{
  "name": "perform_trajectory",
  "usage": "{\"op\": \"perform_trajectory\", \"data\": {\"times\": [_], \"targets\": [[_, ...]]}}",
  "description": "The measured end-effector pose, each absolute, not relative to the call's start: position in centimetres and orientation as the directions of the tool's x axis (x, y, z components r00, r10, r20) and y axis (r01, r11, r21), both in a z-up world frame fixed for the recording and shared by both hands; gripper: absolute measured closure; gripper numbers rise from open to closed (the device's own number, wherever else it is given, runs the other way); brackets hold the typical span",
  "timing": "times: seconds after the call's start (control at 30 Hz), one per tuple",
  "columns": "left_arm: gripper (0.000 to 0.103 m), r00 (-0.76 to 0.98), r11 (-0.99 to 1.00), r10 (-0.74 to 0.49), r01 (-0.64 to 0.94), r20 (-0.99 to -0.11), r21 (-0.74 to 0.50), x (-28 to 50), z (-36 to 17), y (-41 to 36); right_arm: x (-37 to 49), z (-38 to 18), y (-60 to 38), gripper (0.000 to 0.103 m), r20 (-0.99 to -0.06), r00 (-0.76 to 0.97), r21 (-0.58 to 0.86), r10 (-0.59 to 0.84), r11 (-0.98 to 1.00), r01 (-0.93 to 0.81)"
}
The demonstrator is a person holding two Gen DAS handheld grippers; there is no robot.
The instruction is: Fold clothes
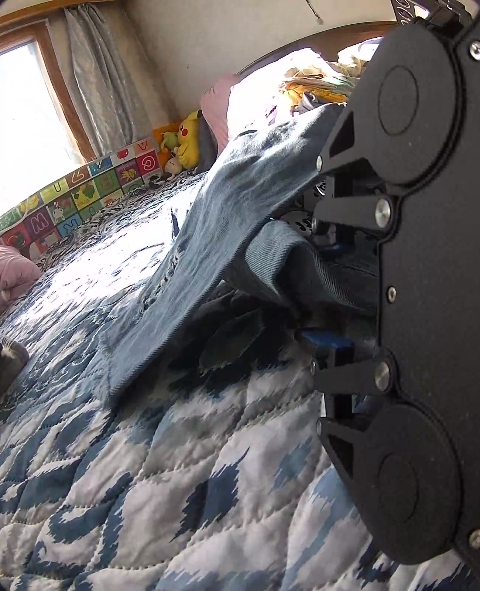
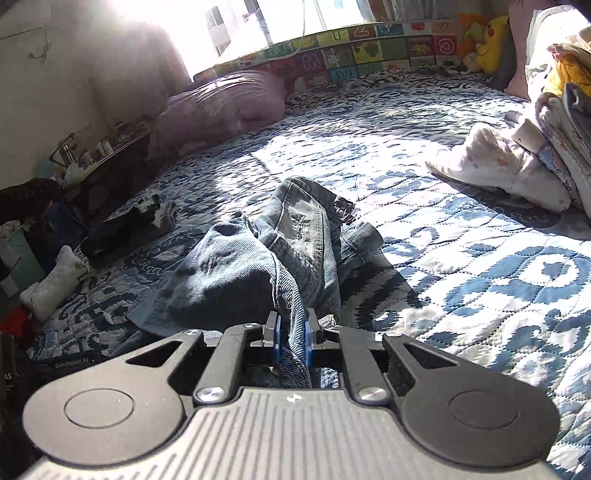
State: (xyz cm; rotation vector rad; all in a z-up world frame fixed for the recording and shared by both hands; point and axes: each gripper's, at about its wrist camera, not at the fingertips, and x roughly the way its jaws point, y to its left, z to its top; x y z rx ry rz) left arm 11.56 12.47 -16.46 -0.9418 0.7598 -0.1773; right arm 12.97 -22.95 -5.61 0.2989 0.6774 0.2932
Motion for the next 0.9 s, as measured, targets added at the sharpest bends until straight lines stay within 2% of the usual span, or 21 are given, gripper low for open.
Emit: {"op": "perform_trajectory", "data": {"times": [0.13,0.27,0.33,0.4,0.47,0.5,0.53,0.57,0.63,0.7,0.73,0.8,0.9], "targets": [[0.068,0.728,0.61,-0.453,-0.168,-0.514,-0.774,11.1,-16.5,11.8,11.5,-7.8,-29.1,0.09,-0.542,0.781,0.527,0.311,0.85,0.027],[0.067,0.726,0.649,-0.438,-0.153,-0.53,-0.745,10.7,-16.3,11.1,9.9,-13.2,-34.4,0.09,-0.611,0.745,0.639,0.268,0.722,0.264],[0.066,0.724,0.664,-0.426,-0.158,-0.543,-0.731,10.7,-16.2,10.7,9.2,-15.3,-35.1,0.089,-0.649,0.712,0.643,0.269,0.693,0.324],[0.067,0.725,0.678,-0.418,-0.152,-0.547,-0.719,10.9,-16.0,10.3,8.5,-16.0,-34.8,0.085,-0.638,0.719,0.651,0.277,0.692,0.311],[0.073,0.727,0.694,-0.411,-0.142,-0.55,-0.706,11.2,-15.6,10.0,8.2,-15.9,-34.2,0.082,-0.628,0.728,0.644,0.274,0.709,0.289],[0.079,0.728,0.702,-0.408,-0.135,-0.551,-0.699,11.4,-15.5,9.8,8.3,-15.8,-34.0,0.07,-0.621,0.732,0.647,0.281,0.711,0.275],[0.095,0.729,0.71,-0.406,-0.129,-0.552,-0.693,11.5,-15.3,9.7,8.5,-15.7,-33.8,0.061,-0.613,0.735,0.651,0.29,0.713,0.261],[0.098,0.731,0.711,-0.403,-0.127,-0.55,-0.691,11.4,-15.2,9.8,8.7,-15.6,-33.6,0.046,-0.599,0.74,0.662,0.306,0.71,0.241],[0.1,0.749,0.711,-0.39,-0.125,-0.536,-0.692,11.4,-14.7,10.3,9.2,-15.6,-32.9,0.048,-0.593,0.729,0.664,0.341,0.72,0.204],[0.101,0.77,0.705,-0.373,-0.127,-0.517,-0.697,11.2,-14.2,11.0,9.9,-15.2,-31.9,0.063,-0.6,0.716,0.644,0.356,0.746,0.169],[0.101,0.781,0.703,-0.364,-0.127,-0.508,-0.7,11.0,-13.9,11.4,10.1,-15.1,-31.4,0.063,-0.605,0.712,0.632,0.358,0.759,0.156],[0.102,0.804,0.702,-0.339,-0.13,-0.488,-0.701,10.6,-13.1,12.7,10.5,-14.9,-30.5,0.077,-0.591,0.709,0.642,0.385,0.757,0.124],[0.103,0.834,0.698,-0.304,-0.134,-0.46,-0.703,9.6,-11.8,14.7,10.8,-14.3,-28.6,0.083,-0.571,0.705,0.643,0.42,0.763,0.066]]}}
